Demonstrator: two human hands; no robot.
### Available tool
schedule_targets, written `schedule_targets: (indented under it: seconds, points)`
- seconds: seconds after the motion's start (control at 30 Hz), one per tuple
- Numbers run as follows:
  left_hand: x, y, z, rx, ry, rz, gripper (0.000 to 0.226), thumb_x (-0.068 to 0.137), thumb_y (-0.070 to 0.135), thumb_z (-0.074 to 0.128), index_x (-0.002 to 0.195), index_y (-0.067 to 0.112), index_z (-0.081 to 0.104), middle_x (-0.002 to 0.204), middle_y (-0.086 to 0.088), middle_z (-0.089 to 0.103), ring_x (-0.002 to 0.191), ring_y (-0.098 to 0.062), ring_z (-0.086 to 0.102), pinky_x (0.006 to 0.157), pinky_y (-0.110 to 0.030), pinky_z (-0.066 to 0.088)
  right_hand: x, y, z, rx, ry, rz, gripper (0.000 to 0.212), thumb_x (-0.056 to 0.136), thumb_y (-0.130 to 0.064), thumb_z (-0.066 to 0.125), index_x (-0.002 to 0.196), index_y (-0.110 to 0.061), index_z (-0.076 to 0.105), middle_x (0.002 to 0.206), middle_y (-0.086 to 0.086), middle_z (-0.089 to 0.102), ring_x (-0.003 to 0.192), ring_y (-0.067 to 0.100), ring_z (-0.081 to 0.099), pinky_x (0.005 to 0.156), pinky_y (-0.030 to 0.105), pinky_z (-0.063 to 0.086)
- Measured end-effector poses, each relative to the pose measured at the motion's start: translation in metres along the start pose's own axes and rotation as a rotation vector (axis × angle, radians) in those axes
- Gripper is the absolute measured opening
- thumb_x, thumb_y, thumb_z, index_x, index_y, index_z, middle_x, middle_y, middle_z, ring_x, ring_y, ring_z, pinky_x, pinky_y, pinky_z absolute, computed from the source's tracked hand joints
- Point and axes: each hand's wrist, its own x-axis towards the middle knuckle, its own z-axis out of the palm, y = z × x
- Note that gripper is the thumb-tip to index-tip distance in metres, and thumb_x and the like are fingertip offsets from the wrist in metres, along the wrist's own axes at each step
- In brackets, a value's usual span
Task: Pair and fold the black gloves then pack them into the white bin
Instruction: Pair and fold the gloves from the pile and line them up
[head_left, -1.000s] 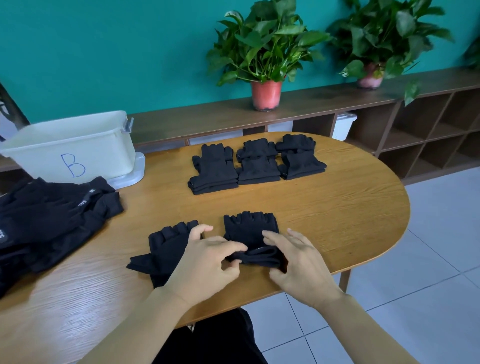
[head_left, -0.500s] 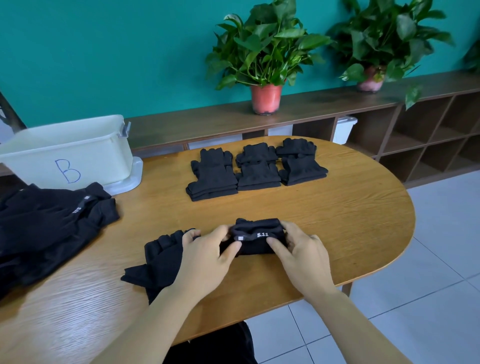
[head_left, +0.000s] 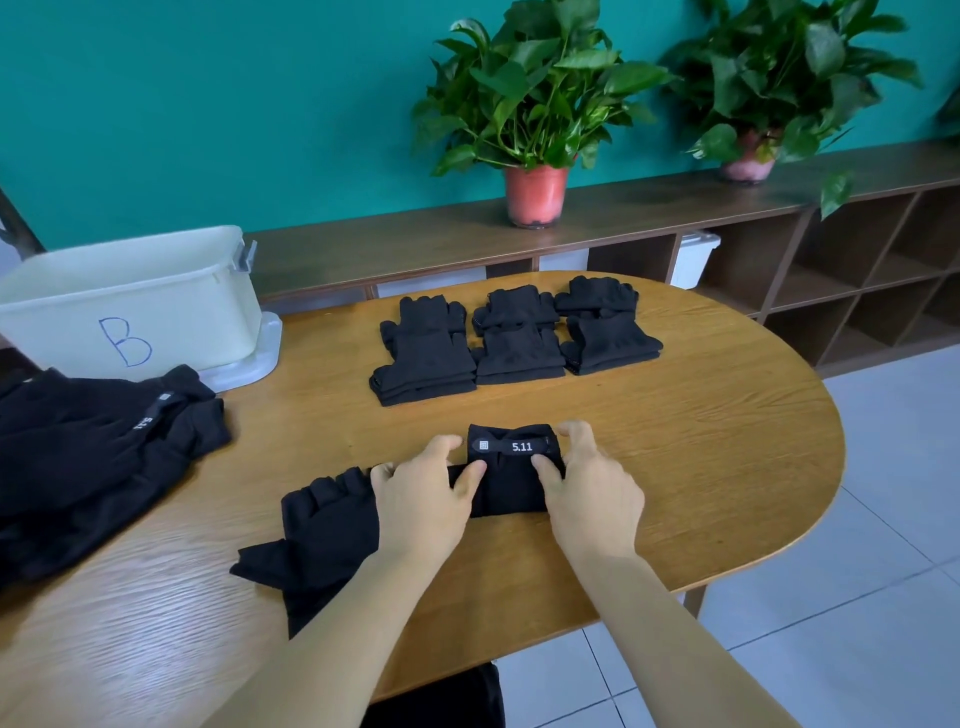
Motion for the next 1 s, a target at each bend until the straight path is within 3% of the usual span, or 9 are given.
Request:
schedule_targets:
  seconds: [0.17, 0.27, 0.4, 0.5, 0.53, 0.6, 0.67, 0.77, 1.0]
  points:
    - [-0.004, 0.007, -0.009, 0.093, 0.037, 0.022, 0.043, 0.098, 0.050, 0.050, 0.134, 0.028, 0.052, 0.111, 0.008, 0.069, 0.105, -0.011, 0.062, 0.103, -0.034, 0.019, -0.003, -0.002, 0.001, -0.073, 0.052, -0.031, 0.032, 0.099, -0.042, 0.050, 0.124, -0.023, 0.043, 0.109, -0.007, 0.058, 0.081, 0.014, 0.059, 0.048, 0.024, 0.025]
    - [-0.011, 0.004, -0.013, 0.116, 0.136, 0.106, 0.038, 0.094, 0.042, 0.060, 0.127, 0.023, 0.061, 0.115, 0.004, 0.066, 0.103, -0.017, 0.062, 0.100, -0.040, 0.023, -0.008, 0.004, 0.000, -0.021, 0.142, -0.053, 0.031, 0.095, -0.039, 0.058, 0.120, -0.020, 0.052, 0.105, -0.003, 0.059, 0.082, 0.015, 0.058, 0.047, 0.022, 0.026]
    - [-0.032, 0.005, -0.018, 0.135, 0.221, 0.272, 0.034, 0.083, 0.022, 0.075, 0.116, 0.018, 0.069, 0.117, 0.002, 0.065, 0.101, -0.019, 0.063, 0.094, -0.040, 0.029, -0.015, 0.011, -0.006, 0.008, 0.366, -0.305, 0.020, 0.087, -0.017, 0.071, 0.106, -0.015, 0.064, 0.098, 0.000, 0.065, 0.082, 0.018, 0.061, 0.059, 0.024, 0.041]
    - [-0.053, 0.011, -0.016, 0.196, 0.108, 0.360, 0.035, 0.084, 0.023, 0.073, 0.118, 0.017, 0.070, 0.123, 0.001, 0.067, 0.106, -0.018, 0.064, 0.097, -0.036, 0.027, -0.009, 0.017, -0.005, -0.134, 0.336, -0.574, 0.023, 0.087, -0.011, 0.058, 0.105, -0.015, 0.071, 0.110, 0.001, 0.069, 0.102, 0.023, 0.062, 0.079, 0.033, 0.042]
    - [-0.059, 0.014, -0.016, 0.227, 0.022, 0.333, 0.040, 0.090, 0.027, 0.067, 0.128, 0.015, 0.064, 0.136, -0.002, 0.060, 0.119, -0.018, 0.059, 0.103, -0.036, 0.025, -0.007, 0.021, -0.003, -0.196, 0.277, -0.632, 0.026, 0.086, -0.011, 0.053, 0.103, -0.015, 0.072, 0.114, 0.002, 0.069, 0.112, 0.025, 0.061, 0.087, 0.035, 0.039]
    - [-0.064, 0.018, -0.012, 0.279, -0.114, 0.263, 0.052, 0.104, 0.034, 0.039, 0.152, 0.014, 0.033, 0.161, -0.004, 0.025, 0.148, -0.016, 0.025, 0.119, -0.035, 0.008, -0.003, 0.028, 0.003, -0.294, 0.163, -0.693, 0.030, 0.085, -0.012, 0.048, 0.099, -0.015, 0.075, 0.115, 0.004, 0.071, 0.120, 0.027, 0.058, 0.097, 0.040, 0.034]
    - [-0.063, 0.020, -0.010, 0.342, -0.225, 0.221, 0.056, 0.108, 0.037, 0.019, 0.158, 0.014, 0.006, 0.165, -0.003, -0.001, 0.152, -0.014, -0.003, 0.120, -0.034, -0.008, -0.002, 0.033, 0.004, -0.331, 0.090, -0.683, 0.033, 0.086, -0.013, 0.045, 0.100, -0.016, 0.074, 0.112, 0.005, 0.072, 0.119, 0.028, 0.060, 0.100, 0.043, 0.031]
    - [-0.055, 0.024, -0.006, 0.361, -0.277, 0.213, 0.056, 0.108, 0.037, 0.013, 0.157, 0.017, -0.004, 0.165, -0.002, -0.009, 0.150, -0.013, -0.014, 0.119, -0.036, -0.015, 0.000, 0.038, -0.002, -0.362, 0.021, -0.650, 0.039, 0.090, -0.018, 0.035, 0.103, -0.018, 0.072, 0.110, 0.003, 0.071, 0.119, 0.029, 0.060, 0.104, 0.046, 0.028]
    - [-0.031, 0.047, 0.016, 0.333, -0.369, 0.282, 0.054, 0.106, 0.042, 0.004, 0.156, 0.026, -0.007, 0.163, 0.004, -0.013, 0.148, -0.010, -0.021, 0.115, -0.039, -0.025, 0.005, 0.066, -0.022, -0.406, 0.032, -0.543, 0.039, 0.093, -0.030, 0.034, 0.098, -0.020, 0.072, 0.106, 0.006, 0.071, 0.113, 0.030, 0.061, 0.104, 0.052, 0.029]
